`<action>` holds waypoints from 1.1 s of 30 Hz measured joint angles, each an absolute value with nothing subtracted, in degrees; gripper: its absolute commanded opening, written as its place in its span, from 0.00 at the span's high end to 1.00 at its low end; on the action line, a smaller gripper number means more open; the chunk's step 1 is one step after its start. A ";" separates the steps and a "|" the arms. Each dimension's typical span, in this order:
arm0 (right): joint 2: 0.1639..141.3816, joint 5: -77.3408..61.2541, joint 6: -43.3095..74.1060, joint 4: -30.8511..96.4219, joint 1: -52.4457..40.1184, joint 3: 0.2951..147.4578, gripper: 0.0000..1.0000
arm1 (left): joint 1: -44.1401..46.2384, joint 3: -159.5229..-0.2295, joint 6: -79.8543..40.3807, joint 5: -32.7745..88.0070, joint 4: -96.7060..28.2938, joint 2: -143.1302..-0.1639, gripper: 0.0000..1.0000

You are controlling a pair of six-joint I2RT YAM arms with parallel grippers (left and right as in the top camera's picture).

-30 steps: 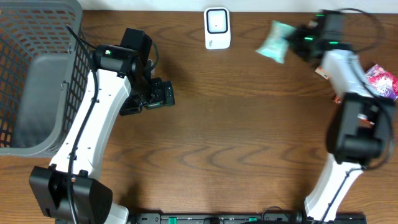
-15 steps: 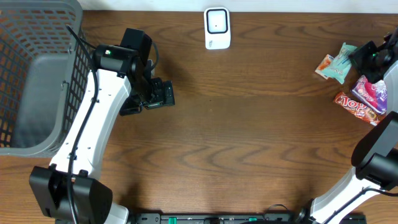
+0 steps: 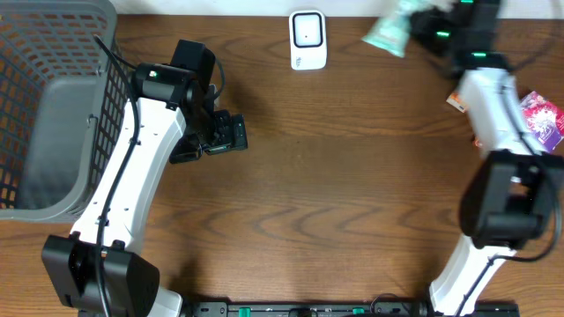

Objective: Scan the item barcode

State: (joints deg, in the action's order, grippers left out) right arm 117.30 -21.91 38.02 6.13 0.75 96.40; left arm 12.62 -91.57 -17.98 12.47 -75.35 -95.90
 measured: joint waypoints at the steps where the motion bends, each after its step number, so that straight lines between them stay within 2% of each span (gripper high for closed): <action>1: 117.86 -20.82 38.68 4.60 -1.43 96.47 0.99 | 12.62 -91.57 -18.00 12.47 -75.40 -95.90 0.02; 6: 122.02 -11.66 43.07 -1.41 -10.72 96.49 0.99 | 12.62 -91.57 -17.98 12.51 -75.42 -95.90 0.02; 10: 125.58 -8.03 45.60 -6.37 -13.50 96.47 0.99 | 12.62 -91.57 -18.00 12.51 -75.42 -95.90 0.02; 24: 133.51 -9.87 60.86 -20.51 -13.96 96.44 0.99 | 12.62 -91.57 -17.98 12.49 -75.37 -95.90 0.02; 33: 133.67 -12.27 65.73 -21.02 -13.96 96.44 0.99 | 12.62 -91.57 -17.98 12.49 -75.37 -95.90 0.02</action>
